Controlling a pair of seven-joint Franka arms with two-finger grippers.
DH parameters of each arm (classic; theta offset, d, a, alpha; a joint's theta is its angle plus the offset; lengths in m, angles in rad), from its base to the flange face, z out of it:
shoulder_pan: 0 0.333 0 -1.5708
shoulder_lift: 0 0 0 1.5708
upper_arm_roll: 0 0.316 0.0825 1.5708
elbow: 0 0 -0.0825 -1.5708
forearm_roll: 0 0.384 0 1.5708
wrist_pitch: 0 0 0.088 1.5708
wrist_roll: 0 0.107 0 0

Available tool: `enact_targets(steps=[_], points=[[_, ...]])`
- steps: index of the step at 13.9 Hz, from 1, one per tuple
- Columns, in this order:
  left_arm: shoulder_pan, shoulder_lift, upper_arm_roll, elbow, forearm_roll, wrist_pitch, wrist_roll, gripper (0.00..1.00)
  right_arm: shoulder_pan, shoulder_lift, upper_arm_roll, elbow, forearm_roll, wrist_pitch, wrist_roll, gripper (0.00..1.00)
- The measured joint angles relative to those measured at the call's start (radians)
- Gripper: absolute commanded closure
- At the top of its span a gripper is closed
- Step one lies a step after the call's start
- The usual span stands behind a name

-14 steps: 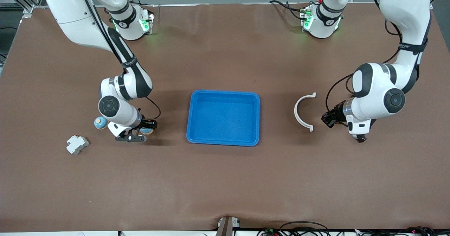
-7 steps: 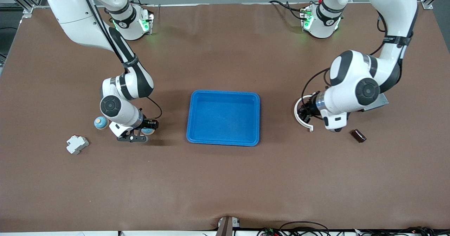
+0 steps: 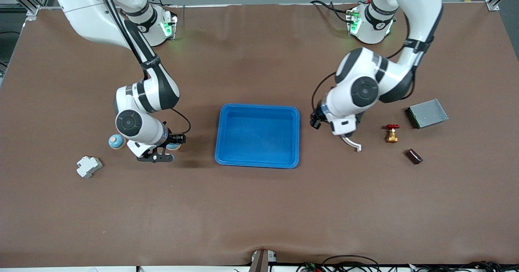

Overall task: Place electrolytic capacitor and blue bell in tray
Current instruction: 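Carry the bell and the block over the blue tray with both grippers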

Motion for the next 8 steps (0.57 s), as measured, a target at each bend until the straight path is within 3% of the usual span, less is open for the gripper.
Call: enact_targets(steps=[4, 8], points=[[-0.093, 0.089, 0.001, 0.001, 0.0, 0.101, -0.065, 1.0, 0.074, -0.013, 0.009, 0.017, 0.02, -0.025, 0.152, 0.87], [-0.114, 0.172, 0.002, 0.022, 0.004, 0.176, -0.079, 1.0, 0.198, -0.013, 0.011, 0.034, 0.02, -0.022, 0.359, 0.87]])
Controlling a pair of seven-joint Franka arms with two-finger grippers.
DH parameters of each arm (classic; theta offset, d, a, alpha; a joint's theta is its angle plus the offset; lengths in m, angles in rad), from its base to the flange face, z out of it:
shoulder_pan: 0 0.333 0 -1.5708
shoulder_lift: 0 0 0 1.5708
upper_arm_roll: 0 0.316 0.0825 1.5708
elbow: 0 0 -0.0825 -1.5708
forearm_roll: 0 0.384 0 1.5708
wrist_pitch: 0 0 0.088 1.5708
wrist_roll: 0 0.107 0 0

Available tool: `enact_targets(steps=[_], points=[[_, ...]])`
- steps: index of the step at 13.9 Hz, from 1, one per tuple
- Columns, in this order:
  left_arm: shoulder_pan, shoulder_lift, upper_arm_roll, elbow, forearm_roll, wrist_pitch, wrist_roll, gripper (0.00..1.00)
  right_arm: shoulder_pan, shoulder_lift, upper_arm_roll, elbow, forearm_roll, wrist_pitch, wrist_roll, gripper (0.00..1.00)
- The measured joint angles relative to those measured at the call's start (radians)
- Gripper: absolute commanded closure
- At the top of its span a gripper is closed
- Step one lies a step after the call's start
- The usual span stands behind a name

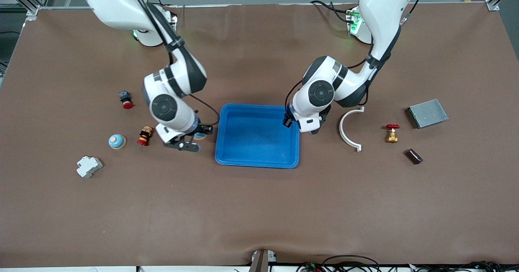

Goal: Place electrolytic capacitor and blue bell in tray

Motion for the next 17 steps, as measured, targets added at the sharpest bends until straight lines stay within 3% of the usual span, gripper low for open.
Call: enact_targets(steps=[6, 7, 9, 14, 17], points=[[-0.006, 0.085, 0.006, 0.052, 0.025, 0.005, -0.021, 1.0, 0.105, 0.005, 0.0, 0.032, 0.038, 0.015, 0.145, 0.87], [-0.006, 0.09, 0.008, 0.054, 0.031, 0.005, -0.023, 0.77, 0.114, 0.01, 0.0, 0.034, 0.045, 0.025, 0.15, 0.87], [-0.002, 0.093, 0.011, 0.058, 0.035, 0.005, -0.023, 0.0, 0.129, 0.029, 0.0, 0.036, 0.053, 0.056, 0.155, 0.87], [0.02, 0.086, 0.016, 0.11, 0.043, -0.009, -0.023, 0.0, 0.159, 0.105, 0.0, 0.042, 0.054, 0.122, 0.16, 0.87], [0.079, 0.039, 0.017, 0.141, 0.107, -0.104, -0.012, 0.0, 0.171, 0.124, 0.0, 0.044, 0.054, 0.138, 0.16, 0.87]])
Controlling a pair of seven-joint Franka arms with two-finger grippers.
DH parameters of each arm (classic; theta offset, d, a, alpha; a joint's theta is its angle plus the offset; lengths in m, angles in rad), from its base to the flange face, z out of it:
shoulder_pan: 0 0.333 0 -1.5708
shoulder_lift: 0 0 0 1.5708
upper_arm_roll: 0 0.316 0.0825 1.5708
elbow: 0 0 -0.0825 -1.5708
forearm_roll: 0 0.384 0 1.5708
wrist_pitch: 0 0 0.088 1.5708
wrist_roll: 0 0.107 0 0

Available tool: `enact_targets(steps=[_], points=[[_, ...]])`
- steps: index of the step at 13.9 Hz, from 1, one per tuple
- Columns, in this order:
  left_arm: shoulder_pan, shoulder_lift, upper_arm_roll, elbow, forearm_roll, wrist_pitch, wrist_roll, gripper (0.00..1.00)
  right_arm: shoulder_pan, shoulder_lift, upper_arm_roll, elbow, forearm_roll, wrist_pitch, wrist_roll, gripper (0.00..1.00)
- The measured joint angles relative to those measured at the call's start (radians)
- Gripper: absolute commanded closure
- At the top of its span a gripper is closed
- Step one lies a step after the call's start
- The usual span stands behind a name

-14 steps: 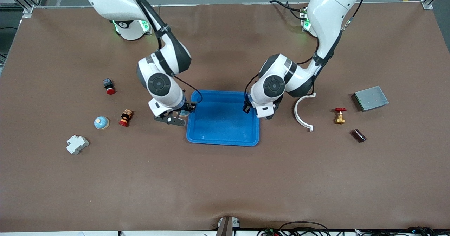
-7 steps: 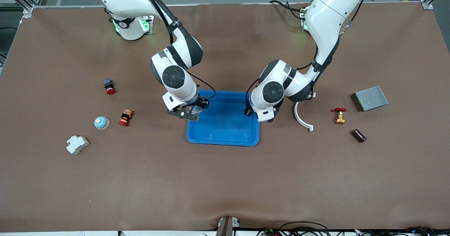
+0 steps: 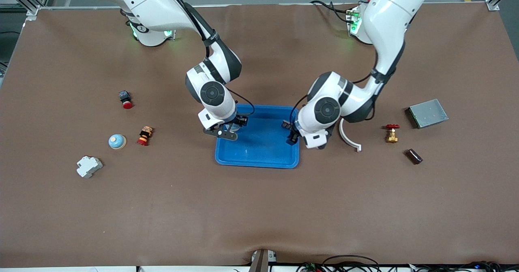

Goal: Place electrolytic capacitor and blue bell in tray

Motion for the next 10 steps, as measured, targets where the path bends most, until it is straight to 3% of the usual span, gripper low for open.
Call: enact_targets(steps=[5, 10], points=[[0.169, -0.1, 0.003, 0.003, 0.041, -0.186, 0.285, 0.0, 0.021, 0.004, 0.0, 0.003, 0.0, 0.001, 0.0, 0.85], [0.31, -0.113, 0.005, -0.005, 0.15, -0.208, 0.425, 0.0, 0.03, 0.015, 0.0, 0.01, 0.0, 0.003, 0.0, 0.78]])
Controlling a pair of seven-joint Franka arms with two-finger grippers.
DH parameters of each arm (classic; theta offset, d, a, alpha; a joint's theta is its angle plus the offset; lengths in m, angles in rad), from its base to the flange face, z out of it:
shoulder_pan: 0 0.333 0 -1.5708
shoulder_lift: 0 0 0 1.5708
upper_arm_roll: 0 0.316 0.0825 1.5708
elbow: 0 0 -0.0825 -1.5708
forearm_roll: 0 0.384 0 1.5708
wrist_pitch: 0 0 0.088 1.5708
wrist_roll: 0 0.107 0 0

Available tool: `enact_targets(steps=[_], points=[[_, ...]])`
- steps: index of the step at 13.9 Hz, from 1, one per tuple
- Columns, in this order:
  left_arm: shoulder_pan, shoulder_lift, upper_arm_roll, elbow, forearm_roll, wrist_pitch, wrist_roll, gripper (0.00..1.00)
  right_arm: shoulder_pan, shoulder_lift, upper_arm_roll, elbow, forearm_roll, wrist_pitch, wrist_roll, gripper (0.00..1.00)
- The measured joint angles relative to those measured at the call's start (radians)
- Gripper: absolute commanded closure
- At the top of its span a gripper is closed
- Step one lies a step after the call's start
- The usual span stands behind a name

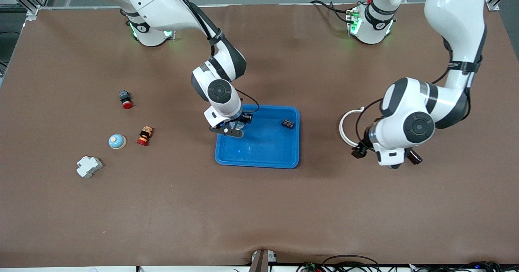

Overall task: Place electrolytic capacitor and blue bell in tray
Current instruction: 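Grasp the brown capacitor with the left gripper while the right gripper releases the bell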

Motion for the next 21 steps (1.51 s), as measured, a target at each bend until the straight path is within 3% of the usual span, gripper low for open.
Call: enact_targets(steps=[3, 4, 5, 6, 9, 13, 18, 20, 21], points=[[0.072, 0.009, 0.001, -0.007, 0.075, 0.002, 0.101, 0.0, 0.018, 0.002, 0.0, 0.001, 0.0, 0.001, 0.001, 0.66], [0.101, 0.018, 0.001, -0.007, 0.093, 0.011, 0.132, 0.0, 0.02, 0.003, 0.0, 0.002, 0.0, 0.001, 0.001, 0.55], [0.131, 0.03, 0.002, -0.007, 0.117, 0.03, 0.16, 0.0, 0.02, 0.004, 0.0, 0.002, 0.0, 0.001, 0.001, 0.33], [0.166, 0.044, 0.002, -0.007, 0.147, 0.052, 0.195, 0.0, 0.02, 0.005, -0.001, 0.003, 0.0, 0.001, 0.001, 0.0], [0.246, 0.087, 0.002, -0.01, 0.186, 0.119, 0.316, 0.0, 0.02, 0.007, -0.001, 0.004, 0.0, 0.001, 0.001, 0.0], [0.274, 0.098, 0.002, -0.053, 0.247, 0.238, 0.389, 0.02, 0.02, -0.004, -0.003, 0.052, 0.0, -0.052, 0.001, 0.0], [0.32, 0.137, 0.002, -0.135, 0.324, 0.334, 0.414, 0.06, -0.004, -0.143, -0.027, 0.216, -0.002, -0.459, -0.078, 0.0], [0.334, 0.158, 0.002, -0.141, 0.337, 0.339, 0.421, 0.16, -0.079, -0.219, -0.034, 0.252, -0.001, -0.602, -0.254, 0.0], [0.334, 0.162, 0.001, -0.142, 0.337, 0.341, 0.423, 0.27, -0.134, -0.251, -0.035, 0.256, -0.001, -0.65, -0.343, 0.0]])
